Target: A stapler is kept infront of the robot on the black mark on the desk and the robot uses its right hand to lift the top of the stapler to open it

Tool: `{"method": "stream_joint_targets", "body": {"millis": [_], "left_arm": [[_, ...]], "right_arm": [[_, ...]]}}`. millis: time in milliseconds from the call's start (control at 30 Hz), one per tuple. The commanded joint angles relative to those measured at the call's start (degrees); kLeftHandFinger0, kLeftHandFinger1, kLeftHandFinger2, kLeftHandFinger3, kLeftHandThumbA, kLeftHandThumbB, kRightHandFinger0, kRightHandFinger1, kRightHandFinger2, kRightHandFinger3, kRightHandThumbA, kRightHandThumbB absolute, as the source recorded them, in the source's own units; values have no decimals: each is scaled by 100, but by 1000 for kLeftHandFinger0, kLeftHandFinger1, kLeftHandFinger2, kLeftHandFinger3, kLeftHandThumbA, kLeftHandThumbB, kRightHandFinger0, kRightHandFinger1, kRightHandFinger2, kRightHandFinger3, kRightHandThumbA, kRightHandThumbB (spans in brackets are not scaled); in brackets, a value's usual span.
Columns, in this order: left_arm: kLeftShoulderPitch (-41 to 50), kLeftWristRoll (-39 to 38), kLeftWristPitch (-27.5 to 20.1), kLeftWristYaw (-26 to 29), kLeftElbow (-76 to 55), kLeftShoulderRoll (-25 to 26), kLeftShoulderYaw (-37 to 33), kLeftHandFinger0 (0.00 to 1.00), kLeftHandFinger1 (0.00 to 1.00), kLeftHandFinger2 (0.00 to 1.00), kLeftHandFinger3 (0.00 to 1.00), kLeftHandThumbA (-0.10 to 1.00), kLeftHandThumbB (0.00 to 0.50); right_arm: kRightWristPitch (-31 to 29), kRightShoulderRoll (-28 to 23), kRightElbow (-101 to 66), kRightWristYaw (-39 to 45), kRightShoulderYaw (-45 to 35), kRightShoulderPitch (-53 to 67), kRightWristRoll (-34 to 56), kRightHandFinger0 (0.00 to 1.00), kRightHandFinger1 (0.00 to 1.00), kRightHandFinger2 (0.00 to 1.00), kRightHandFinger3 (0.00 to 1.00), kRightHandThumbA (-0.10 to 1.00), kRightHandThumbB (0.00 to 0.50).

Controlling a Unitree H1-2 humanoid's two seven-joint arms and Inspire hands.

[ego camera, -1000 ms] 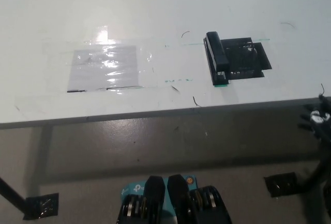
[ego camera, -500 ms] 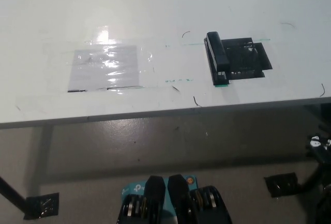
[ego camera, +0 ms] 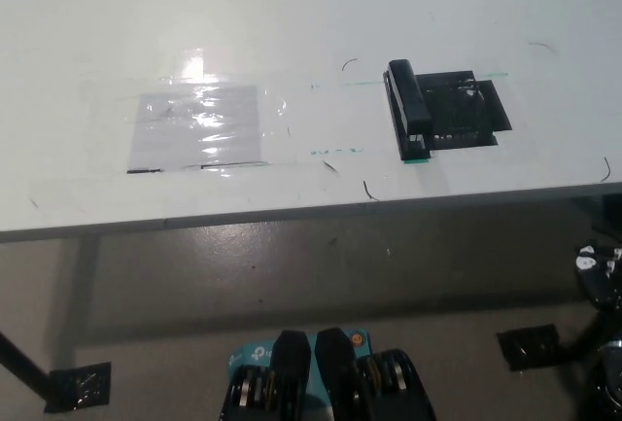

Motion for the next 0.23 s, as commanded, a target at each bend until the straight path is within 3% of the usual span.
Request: {"method": "stream_joint_targets", "body": {"millis": [0,200], "left_arm": [[-47,-19,-65,6,-131,207,50,620,608,728,869,284,137],[-68,-11,-68,14,-135,202,45,620,617,743,881,286,124]], "right_arm": [[-543,22,-74,116,-100,-214,-484,194,246,382,610,395,45],[-432,70,-198,220,-216,-185,-535,211,257,394,611,388,41]]}}
